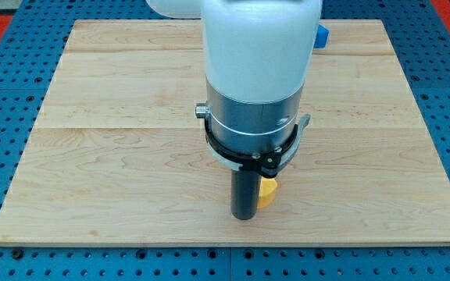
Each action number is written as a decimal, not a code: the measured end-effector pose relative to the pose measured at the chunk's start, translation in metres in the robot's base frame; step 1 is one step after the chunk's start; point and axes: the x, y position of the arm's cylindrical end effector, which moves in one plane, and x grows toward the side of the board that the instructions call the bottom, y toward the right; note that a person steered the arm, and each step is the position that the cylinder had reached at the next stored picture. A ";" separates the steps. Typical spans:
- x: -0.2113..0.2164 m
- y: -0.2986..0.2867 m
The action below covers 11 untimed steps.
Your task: Keep your hand to the right of the blue triangle
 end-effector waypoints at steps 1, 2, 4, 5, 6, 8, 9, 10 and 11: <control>-0.003 -0.046; -0.023 -0.008; 0.033 0.084; -0.022 0.159; -0.109 0.161; -0.275 0.199; -0.337 0.199; -0.344 0.181; -0.336 0.170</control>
